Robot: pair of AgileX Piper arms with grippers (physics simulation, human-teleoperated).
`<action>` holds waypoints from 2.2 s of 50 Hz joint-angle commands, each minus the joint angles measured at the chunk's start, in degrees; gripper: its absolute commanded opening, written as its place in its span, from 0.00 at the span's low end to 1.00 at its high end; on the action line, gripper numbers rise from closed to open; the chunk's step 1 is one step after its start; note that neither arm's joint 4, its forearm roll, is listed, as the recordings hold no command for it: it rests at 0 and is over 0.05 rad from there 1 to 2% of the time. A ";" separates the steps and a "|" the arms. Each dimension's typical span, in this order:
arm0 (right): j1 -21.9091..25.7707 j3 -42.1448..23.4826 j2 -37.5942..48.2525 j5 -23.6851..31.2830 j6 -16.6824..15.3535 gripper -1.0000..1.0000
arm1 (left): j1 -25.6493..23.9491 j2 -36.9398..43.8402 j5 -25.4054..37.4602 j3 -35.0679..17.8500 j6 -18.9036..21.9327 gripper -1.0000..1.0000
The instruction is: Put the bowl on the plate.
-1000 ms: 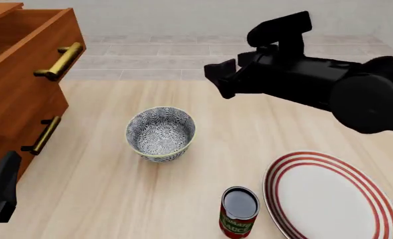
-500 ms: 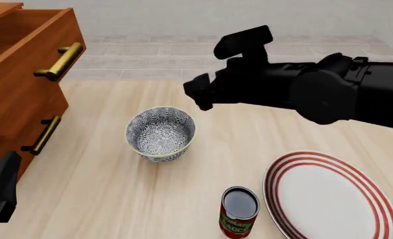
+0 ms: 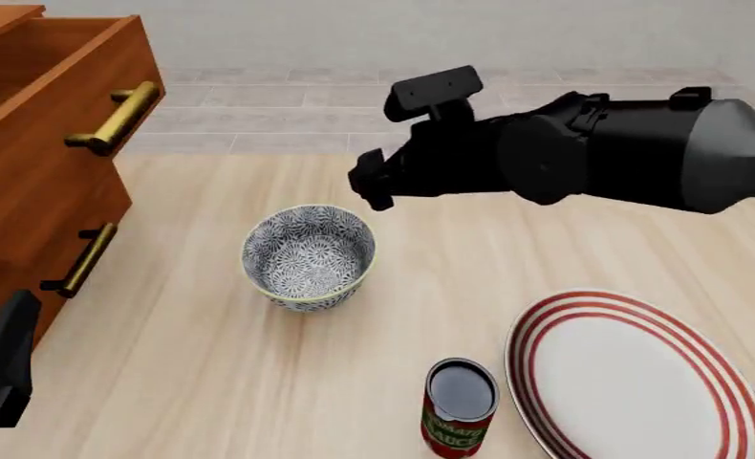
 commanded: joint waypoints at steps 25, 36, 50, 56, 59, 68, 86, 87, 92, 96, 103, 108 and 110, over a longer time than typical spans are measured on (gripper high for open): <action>-1.43 -5.38 9.66 0.85 0.27 1.00 | 0.00 0.00 0.00 0.00 0.00 1.00; -1.27 -6.60 12.12 0.38 0.25 1.00 | 0.00 0.00 0.00 0.00 0.00 1.00; -0.74 -7.16 14.46 -0.60 0.66 1.00 | 0.00 0.00 0.00 0.00 0.00 1.00; -0.53 -7.30 15.27 -0.88 0.91 1.00 | 0.00 0.00 0.00 0.00 0.00 1.00; -0.29 -7.12 15.38 -1.02 1.04 1.00 | 0.00 0.00 0.00 0.00 0.00 1.00; -0.30 -7.33 16.83 -1.37 1.25 1.00 | 0.00 0.00 0.00 0.00 0.00 1.00; -1.04 -7.81 19.27 -1.71 0.99 1.00 | 0.00 0.00 0.00 0.00 0.00 1.00; -1.04 -7.81 19.27 -1.71 0.99 1.00 | 0.00 0.00 0.00 0.00 0.00 1.00; -1.10 -7.87 20.22 -2.14 1.17 1.00 | 0.00 0.00 0.00 0.00 0.00 1.00; -0.93 -7.78 20.59 -2.47 1.36 1.00 | 0.00 0.00 0.00 0.00 0.00 1.00; -0.91 -7.69 21.75 -2.98 1.46 1.00 | 0.00 0.00 0.00 0.00 0.00 1.00; -0.98 -7.84 22.46 -3.24 1.63 1.00 | 0.00 0.00 0.00 0.00 0.00 1.00; -1.01 -7.73 22.64 -3.42 1.69 1.00 | 0.00 0.00 0.00 0.00 0.00 1.00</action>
